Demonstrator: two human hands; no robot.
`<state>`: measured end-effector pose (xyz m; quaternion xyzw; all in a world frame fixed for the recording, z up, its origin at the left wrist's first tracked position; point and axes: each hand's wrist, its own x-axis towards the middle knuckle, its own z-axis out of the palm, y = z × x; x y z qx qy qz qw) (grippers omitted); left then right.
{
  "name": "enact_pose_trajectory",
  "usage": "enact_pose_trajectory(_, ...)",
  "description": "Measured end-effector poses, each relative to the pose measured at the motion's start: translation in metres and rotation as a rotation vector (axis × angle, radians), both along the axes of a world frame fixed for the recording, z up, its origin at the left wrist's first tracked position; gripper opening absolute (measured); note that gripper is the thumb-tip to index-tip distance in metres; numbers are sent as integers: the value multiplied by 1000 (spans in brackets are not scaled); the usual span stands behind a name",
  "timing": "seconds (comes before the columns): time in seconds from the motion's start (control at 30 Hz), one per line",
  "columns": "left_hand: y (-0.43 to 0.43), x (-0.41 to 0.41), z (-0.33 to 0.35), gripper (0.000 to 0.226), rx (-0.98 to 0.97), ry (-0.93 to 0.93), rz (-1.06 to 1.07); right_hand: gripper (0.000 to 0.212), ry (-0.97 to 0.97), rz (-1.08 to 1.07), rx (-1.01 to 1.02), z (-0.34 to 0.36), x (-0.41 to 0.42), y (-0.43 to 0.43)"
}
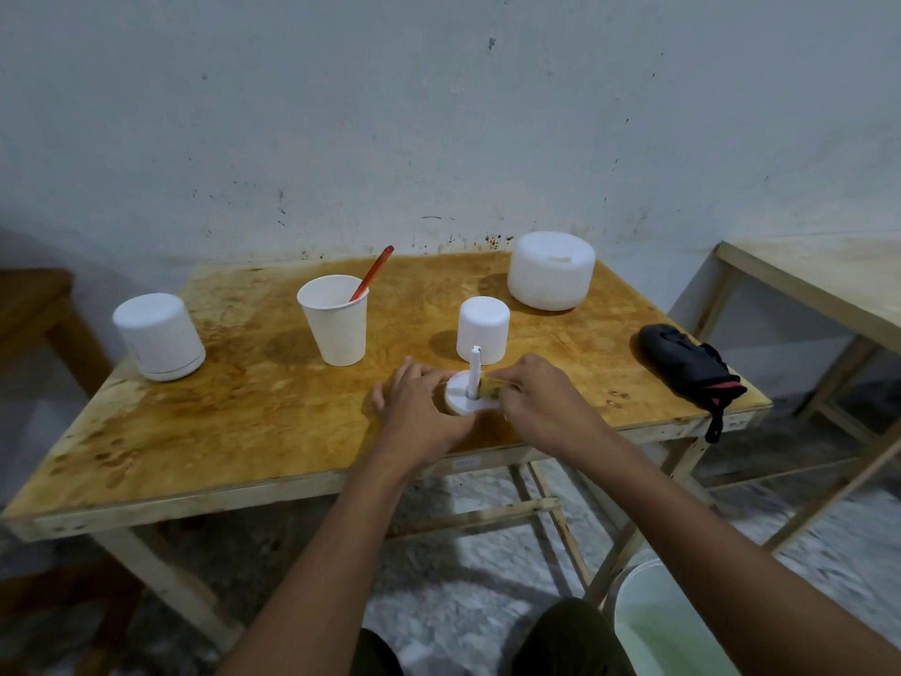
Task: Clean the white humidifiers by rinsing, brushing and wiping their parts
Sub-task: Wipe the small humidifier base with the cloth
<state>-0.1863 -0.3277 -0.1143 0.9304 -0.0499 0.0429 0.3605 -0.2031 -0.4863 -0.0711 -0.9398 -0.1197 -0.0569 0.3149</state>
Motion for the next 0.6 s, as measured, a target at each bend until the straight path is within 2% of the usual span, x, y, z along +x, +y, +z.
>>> enact_pose_trajectory(0.1,-1,1,1,60,-1,22,18,33,-28,-88,254,3,-3,7)
enact_pose_trajectory(0.3,0,3,-4,56,-12,0,33,31,-17,-56,3,-10,-5,10)
enact_pose_trajectory(0.5,-2,3,-4,48,-36,-6,49,26,-131,-40,33,-13,-16,11)
enact_pose_trajectory(0.6,-3,4,-5,45,-29,-18,70,26,-140,-24,-40,-14,-15,11)
